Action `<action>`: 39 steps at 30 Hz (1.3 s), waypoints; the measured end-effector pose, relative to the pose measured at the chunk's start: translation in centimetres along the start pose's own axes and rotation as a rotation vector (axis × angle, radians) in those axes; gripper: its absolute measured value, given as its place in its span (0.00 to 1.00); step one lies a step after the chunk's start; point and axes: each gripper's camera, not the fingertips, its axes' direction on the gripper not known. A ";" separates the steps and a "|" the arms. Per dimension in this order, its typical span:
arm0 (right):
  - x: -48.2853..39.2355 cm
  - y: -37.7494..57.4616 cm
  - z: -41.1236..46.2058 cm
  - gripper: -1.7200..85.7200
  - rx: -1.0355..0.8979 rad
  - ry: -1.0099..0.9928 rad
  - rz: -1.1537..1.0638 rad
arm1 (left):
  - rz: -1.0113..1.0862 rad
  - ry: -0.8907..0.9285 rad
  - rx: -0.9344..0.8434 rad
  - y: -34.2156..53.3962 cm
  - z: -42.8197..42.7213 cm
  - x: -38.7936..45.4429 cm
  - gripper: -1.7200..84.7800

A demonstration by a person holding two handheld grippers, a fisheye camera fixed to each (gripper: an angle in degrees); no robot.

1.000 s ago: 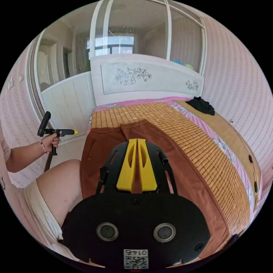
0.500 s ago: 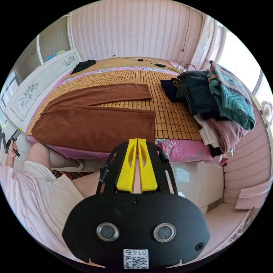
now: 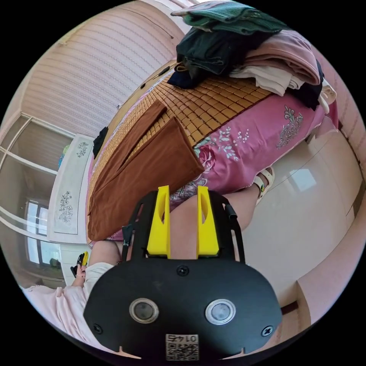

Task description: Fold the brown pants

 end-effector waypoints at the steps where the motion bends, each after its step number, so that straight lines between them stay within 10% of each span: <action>1: 0.5 -0.4 -0.1 0.15 -0.008 0.000 0.020 | -0.035 0.016 0.006 -0.4 0.1 -0.5 0.07; 26: -0.8 -9.0 -0.8 0.11 -0.200 0.028 0.096 | 0.099 -0.285 -0.256 -8.1 13.7 8.8 0.06; 39: -10.5 -10.1 -9.2 0.03 -0.012 -0.085 -0.275 | 0.321 -0.063 -0.108 -8.4 9.8 16.7 0.01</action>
